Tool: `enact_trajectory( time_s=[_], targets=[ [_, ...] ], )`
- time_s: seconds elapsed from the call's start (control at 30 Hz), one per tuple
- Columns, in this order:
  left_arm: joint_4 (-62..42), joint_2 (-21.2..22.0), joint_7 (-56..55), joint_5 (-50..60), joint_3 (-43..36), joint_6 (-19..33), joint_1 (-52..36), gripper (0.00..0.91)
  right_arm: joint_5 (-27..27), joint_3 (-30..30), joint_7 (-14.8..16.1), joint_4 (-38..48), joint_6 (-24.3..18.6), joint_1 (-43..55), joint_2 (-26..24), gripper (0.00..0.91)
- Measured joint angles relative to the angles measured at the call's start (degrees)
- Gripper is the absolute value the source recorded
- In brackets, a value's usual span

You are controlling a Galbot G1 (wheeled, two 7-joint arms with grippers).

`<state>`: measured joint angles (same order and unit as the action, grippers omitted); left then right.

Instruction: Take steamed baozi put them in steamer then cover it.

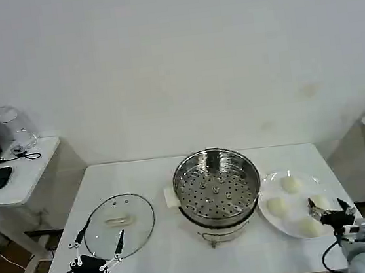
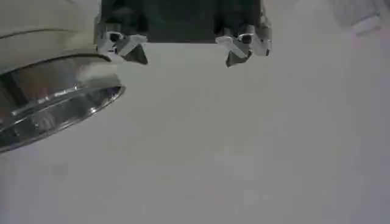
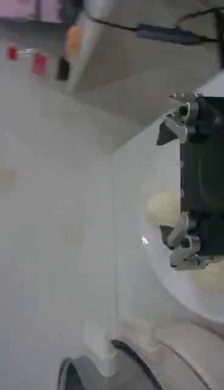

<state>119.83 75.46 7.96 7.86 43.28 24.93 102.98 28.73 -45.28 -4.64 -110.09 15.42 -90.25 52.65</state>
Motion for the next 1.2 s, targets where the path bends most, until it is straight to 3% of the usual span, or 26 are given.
enact_trajectory(
  time_s=[0.33, 0.67, 0.87, 1.2],
  targets=[
    [-0.1, 0.8, 0.0, 0.1, -0.2, 0.3, -0.4, 0.907, -9.1, 2.6, 12.5, 9.1, -7.5, 4.3, -20.0, 0.907],
    [-0.7, 1.7, 0.0, 0.5, -0.7, 0.3, -1.8, 0.907, -15.8, 16.7, 23.3, 19.1, -13.2, 19.3, -36.3, 0.907],
    [-1.5, 1.7, 0.0, 0.5, -1.0, 0.3, -2.9, 0.907, -18.2, 21.5, 26.6, 22.7, -15.2, 24.6, -40.8, 0.907],
    [-2.1, 1.2, 0.1, 1.3, -2.5, 0.2, -4.5, 0.907, -21.8, 27.6, 30.1, 27.3, -17.4, 30.6, -43.3, 0.907]
  ],
)
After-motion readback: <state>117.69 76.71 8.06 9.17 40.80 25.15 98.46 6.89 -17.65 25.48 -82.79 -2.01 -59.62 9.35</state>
